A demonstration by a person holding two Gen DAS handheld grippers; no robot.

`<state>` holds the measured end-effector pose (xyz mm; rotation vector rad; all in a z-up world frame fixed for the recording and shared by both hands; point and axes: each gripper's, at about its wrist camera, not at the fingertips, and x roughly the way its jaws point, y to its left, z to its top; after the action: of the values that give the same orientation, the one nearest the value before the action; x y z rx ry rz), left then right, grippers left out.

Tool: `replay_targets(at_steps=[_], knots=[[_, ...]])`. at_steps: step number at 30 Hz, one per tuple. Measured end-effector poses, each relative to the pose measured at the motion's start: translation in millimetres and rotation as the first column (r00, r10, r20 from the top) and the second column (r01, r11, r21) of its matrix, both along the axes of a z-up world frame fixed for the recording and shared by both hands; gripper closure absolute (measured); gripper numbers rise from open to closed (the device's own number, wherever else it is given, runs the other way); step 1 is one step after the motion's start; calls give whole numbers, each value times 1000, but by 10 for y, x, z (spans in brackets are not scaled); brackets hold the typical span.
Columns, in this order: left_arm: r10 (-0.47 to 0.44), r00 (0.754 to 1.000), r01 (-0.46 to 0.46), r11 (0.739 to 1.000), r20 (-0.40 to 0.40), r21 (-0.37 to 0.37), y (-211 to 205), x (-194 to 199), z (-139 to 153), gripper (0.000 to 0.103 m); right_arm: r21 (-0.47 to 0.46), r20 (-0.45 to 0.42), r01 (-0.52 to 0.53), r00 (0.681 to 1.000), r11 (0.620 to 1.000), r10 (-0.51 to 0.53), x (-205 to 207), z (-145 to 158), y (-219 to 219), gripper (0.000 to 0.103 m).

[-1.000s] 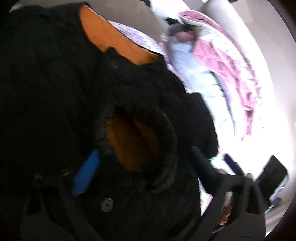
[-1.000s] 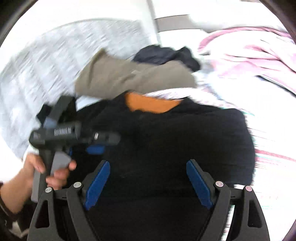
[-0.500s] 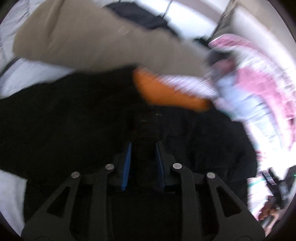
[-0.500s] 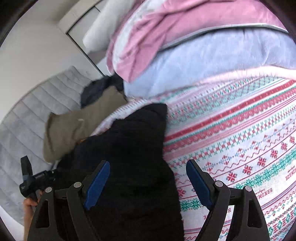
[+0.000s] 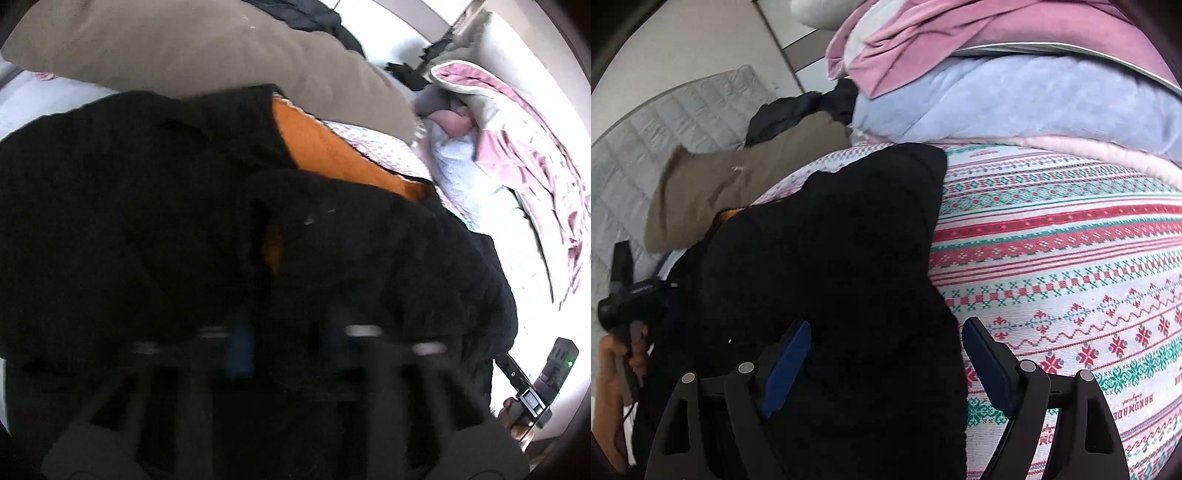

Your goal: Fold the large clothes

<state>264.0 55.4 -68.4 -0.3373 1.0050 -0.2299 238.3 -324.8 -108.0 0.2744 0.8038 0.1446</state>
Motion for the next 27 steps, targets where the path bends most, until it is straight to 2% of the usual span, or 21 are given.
replay_targets(at_steps=[2, 4, 6, 7, 8, 12, 14, 16, 18, 21, 23, 25, 26, 27], knots=[[22, 996, -23, 1000, 92, 16, -17, -120, 145, 86, -24, 4, -9, 1000, 1000, 9, -9, 18, 23, 18], [84, 988, -97, 991, 127, 96, -18, -166, 245, 84, -68, -14, 18, 1000, 998, -19, 22, -13, 41, 18], [113, 989, -133, 965, 100, 226, -65, -102, 201, 64, -105, -54, 52, 997, 993, -58, 66, -88, 41, 18], [110, 992, -123, 949, 64, 290, -67, -58, 153, 56, -114, -71, 60, 995, 992, -69, 71, -119, 31, 18], [113, 992, -122, 943, 49, 310, -34, -53, 145, 48, -110, -76, 59, 995, 992, -67, 85, -123, 32, 18], [135, 979, -172, 951, 153, 258, 53, -234, 419, 48, -119, -33, 33, 999, 992, -37, -14, 73, 60, 18], [118, 966, -169, 961, 229, 218, 28, -336, 589, 45, -82, 17, 25, 1000, 996, -24, -75, 209, 83, 18], [64, 959, -115, 978, 277, 173, -97, -366, 712, 39, -42, 90, 33, 996, 999, -29, -124, 357, 148, 18], [-14, 954, -19, 994, 299, 107, -295, -328, 745, 31, -26, 162, 40, 986, 999, -35, -131, 409, 226, 18], [-145, 949, 129, 989, 281, 75, -651, -259, 583, 28, -28, 166, 59, 985, 998, -53, -74, 300, 304, 18], [-223, 948, 208, 974, 225, 91, -871, -186, 319, 28, -27, 85, 72, 994, 997, -70, 35, 62, 302, 18], [-219, 973, 206, 968, 79, 140, -964, -42, -58, 28, -56, -19, 111, 994, 992, -112, 131, -193, 248, 18], [-215, 974, 201, 964, 69, 172, -963, -30, -170, 30, -58, -45, 111, 993, 992, -114, 155, -237, 228, 18], [-238, 965, 209, 954, 115, 215, -977, -78, -177, 29, -67, -31, 110, 993, 992, -113, 147, -211, 237, 18]])
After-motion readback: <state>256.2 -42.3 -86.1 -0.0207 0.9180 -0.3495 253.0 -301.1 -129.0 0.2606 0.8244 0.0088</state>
